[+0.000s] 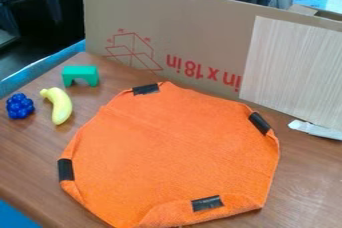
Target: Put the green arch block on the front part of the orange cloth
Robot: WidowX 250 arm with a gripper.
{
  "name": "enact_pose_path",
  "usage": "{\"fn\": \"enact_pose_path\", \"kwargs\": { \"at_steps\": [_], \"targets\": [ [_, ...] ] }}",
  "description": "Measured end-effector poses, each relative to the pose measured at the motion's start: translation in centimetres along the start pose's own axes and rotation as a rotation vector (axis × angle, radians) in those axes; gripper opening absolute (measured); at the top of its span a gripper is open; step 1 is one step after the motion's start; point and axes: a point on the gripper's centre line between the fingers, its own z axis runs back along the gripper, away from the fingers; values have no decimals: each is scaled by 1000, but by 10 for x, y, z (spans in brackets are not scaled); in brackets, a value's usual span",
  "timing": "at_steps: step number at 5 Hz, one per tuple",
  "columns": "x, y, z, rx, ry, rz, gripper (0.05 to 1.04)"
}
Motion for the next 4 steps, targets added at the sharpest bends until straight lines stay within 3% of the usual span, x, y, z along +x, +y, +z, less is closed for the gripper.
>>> {"fn": "enact_pose_path", "kwargs": {
  "at_steps": [1, 2, 3, 4],
  "targets": [
    [-2, 2, -11, 12, 30, 8, 1000],
    [12, 19, -36, 49, 55, 68, 999],
    [35, 26, -75, 75, 95, 62, 1000],
    [54, 20, -110, 31, 64, 46, 1000]
  ]
}}
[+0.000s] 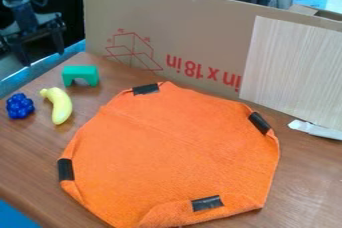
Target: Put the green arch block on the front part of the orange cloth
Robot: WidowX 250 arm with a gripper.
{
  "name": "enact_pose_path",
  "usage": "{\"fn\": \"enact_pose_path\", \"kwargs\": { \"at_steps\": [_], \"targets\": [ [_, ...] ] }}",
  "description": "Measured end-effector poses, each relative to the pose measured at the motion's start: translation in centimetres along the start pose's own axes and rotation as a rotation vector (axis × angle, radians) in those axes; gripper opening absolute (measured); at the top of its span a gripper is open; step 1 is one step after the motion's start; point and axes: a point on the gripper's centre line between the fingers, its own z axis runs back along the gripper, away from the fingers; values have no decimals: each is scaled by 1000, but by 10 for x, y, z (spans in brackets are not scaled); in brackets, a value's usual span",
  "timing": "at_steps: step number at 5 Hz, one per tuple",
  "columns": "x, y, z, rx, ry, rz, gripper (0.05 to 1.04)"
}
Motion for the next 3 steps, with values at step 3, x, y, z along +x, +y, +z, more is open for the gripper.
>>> {"fn": "enact_pose_path", "kwargs": {
  "at_steps": [3],
  "targets": [
    [-5, -55, -27, 49, -99, 327, 1000]
  ]
}}
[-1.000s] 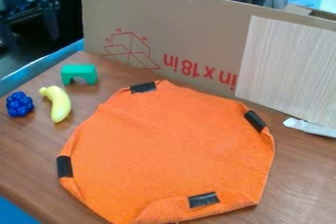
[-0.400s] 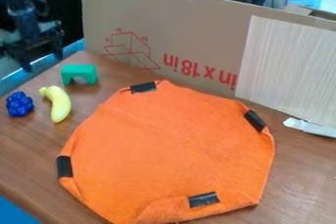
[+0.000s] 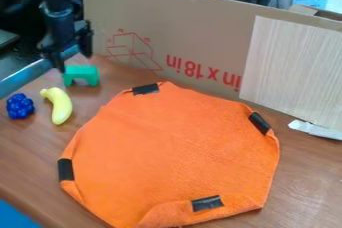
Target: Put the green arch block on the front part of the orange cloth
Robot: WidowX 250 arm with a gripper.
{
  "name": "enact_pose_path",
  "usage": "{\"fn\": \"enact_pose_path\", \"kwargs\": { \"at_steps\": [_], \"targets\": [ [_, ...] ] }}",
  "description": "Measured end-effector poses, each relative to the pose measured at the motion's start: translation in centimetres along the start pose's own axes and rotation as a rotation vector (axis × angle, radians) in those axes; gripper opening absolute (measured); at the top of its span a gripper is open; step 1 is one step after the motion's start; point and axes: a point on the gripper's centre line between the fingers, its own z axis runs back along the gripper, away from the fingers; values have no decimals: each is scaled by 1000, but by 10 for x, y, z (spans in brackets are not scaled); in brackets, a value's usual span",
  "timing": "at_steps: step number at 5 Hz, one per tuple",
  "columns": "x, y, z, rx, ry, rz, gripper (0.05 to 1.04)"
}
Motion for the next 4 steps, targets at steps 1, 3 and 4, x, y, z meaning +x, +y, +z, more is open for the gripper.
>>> {"fn": "enact_pose_path", "kwargs": {
  "at_steps": [1, 3, 4],
  "targets": [
    [6, -12, -4, 28, -1, 67, 1000],
    [9, -19, -24, 129, -13, 211, 999],
    [10, -15, -30, 195, -19, 290, 1000]
  ]
}}
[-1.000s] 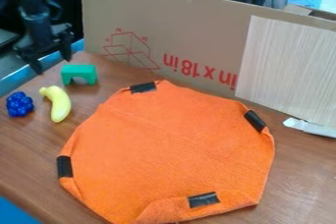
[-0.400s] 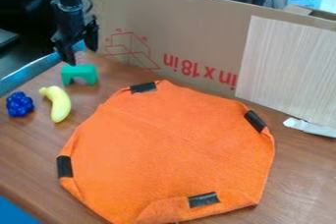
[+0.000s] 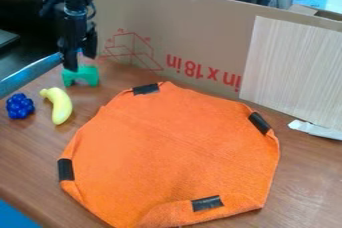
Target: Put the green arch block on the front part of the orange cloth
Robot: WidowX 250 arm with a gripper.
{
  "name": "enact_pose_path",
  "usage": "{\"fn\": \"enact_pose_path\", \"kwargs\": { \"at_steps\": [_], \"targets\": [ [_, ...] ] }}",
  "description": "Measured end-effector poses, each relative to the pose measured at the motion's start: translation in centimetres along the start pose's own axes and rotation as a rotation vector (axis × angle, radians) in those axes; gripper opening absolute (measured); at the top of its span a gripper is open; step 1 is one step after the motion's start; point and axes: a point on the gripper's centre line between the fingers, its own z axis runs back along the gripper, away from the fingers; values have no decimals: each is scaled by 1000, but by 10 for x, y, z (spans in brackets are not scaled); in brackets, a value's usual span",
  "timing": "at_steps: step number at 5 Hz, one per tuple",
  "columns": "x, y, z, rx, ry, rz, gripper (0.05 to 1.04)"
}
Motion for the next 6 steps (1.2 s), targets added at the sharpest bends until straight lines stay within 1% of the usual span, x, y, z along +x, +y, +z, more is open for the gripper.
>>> {"fn": "enact_pose_path", "kwargs": {
  "at_steps": [1, 2, 3, 4, 5, 6],
  "targets": [
    [-4, 0, 3, 37, 3, 49, 1000],
    [-4, -2, 6, 31, 2, 66, 1000],
    [-6, 0, -5, 50, 5, 80, 1000],
    [-5, 1, -6, 48, 1, 100, 1000],
    [-8, 3, -12, 56, 6, 99, 958],
    [-11, 7, -20, 62, 5, 94, 679]
  ]
}}
